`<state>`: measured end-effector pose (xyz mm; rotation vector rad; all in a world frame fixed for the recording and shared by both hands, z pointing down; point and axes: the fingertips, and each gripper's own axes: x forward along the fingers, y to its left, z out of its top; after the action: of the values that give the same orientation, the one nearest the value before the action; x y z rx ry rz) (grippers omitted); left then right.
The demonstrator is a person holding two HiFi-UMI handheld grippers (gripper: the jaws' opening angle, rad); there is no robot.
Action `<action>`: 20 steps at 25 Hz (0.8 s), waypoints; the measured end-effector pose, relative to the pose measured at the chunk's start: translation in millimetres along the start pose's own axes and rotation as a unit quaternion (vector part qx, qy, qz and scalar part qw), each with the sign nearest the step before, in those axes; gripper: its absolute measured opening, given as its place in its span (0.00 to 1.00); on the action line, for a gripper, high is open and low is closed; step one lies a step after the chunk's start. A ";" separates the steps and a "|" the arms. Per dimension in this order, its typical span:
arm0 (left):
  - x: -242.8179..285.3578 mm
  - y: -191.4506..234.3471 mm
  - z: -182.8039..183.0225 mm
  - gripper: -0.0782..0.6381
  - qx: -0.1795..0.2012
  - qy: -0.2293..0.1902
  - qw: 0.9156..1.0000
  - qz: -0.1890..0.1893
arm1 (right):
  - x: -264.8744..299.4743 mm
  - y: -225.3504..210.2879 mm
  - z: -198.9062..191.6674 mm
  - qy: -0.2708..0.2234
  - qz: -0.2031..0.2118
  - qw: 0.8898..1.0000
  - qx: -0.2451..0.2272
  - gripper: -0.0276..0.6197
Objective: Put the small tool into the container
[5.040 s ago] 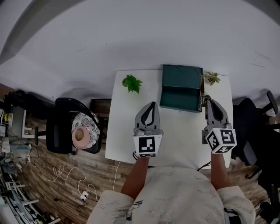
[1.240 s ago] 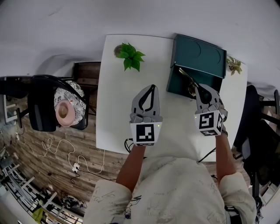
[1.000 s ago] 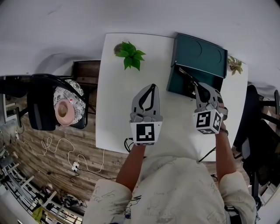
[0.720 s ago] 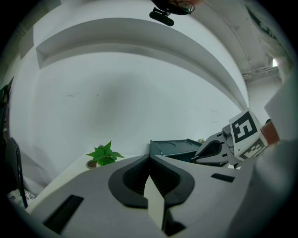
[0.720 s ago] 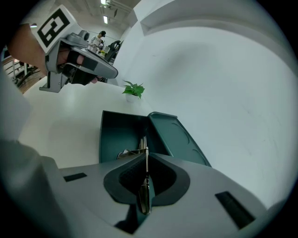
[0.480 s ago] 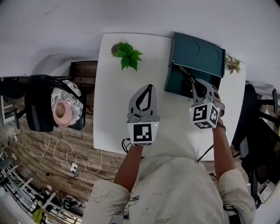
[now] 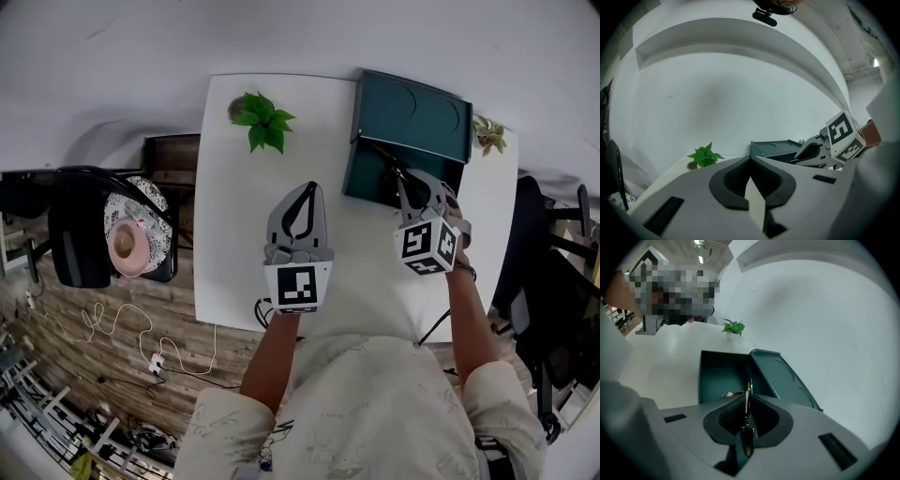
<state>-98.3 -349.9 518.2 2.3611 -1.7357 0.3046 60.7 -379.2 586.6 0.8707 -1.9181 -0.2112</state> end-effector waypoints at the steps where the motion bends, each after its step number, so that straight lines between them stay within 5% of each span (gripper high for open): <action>1: -0.5 0.4 0.7 0.12 0.000 -0.001 1.000 0.001 | 0.5 2.6 -0.1 0.002 0.006 1.000 0.001 0.11; 20: -5.6 3.7 -0.1 0.12 0.003 0.002 1.000 0.008 | 4.7 13.0 -2.1 0.021 0.074 0.994 0.072 0.21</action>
<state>-103.5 -345.9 516.8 2.3514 -1.7548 0.3162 55.0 -372.4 597.3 0.8163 -1.9671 0.0345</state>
